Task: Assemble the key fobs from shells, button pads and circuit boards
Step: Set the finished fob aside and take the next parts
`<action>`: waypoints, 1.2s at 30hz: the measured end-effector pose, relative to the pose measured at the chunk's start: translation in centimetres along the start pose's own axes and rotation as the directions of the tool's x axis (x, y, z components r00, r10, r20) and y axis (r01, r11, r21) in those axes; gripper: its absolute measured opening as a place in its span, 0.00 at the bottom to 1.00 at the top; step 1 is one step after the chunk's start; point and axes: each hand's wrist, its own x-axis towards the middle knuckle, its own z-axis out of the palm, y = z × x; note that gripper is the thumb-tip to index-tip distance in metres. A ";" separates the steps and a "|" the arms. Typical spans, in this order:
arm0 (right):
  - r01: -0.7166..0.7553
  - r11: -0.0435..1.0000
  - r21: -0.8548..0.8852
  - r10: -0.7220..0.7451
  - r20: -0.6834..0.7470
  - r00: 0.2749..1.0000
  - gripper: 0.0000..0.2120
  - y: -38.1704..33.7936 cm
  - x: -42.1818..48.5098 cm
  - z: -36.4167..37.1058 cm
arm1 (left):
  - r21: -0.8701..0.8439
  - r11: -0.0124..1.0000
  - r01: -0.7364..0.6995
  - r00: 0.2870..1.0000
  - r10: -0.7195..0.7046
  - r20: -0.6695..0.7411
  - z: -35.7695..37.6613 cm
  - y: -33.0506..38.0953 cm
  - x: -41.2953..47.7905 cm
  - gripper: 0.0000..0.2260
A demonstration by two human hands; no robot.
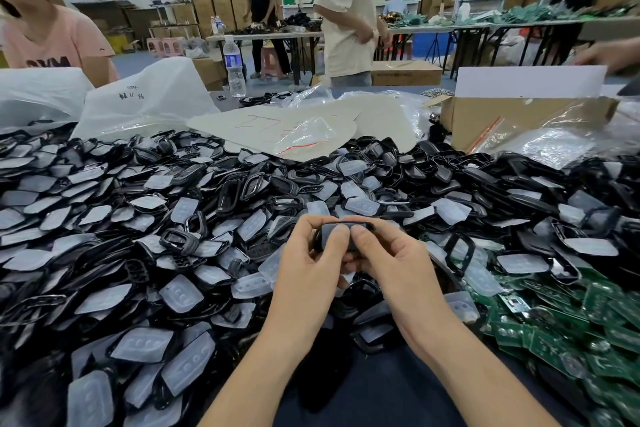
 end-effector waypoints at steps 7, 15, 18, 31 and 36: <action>0.018 0.999 -0.032 -0.019 -0.028 0.999 0.11 0.0 0.0 -0.1 | -0.075 0.997 0.027 0.999 -0.025 0.026 -0.5 0.3 0.2 0.10; 0.000 1.000 -0.009 -0.001 -0.070 0.998 0.11 0.0 -0.1 0.1 | -0.130 0.985 0.116 0.993 -0.110 0.054 -0.4 -0.2 0.5 0.15; -0.020 1.000 0.010 0.021 -0.101 0.995 0.10 0.0 0.0 0.1 | -0.136 0.982 0.128 0.991 -0.122 0.053 -0.5 -0.2 0.5 0.16; 0.001 1.000 -0.018 -0.002 -0.080 0.997 0.12 0.0 -0.4 0.2 | -0.082 0.997 -0.010 1.000 0.011 0.017 0.0 0.5 -0.1 0.13; 0.000 0.999 -0.032 -0.002 -0.073 0.997 0.11 0.1 -0.4 0.1 | -0.025 0.998 -0.051 0.999 0.051 -0.012 -0.2 0.4 -0.1 0.17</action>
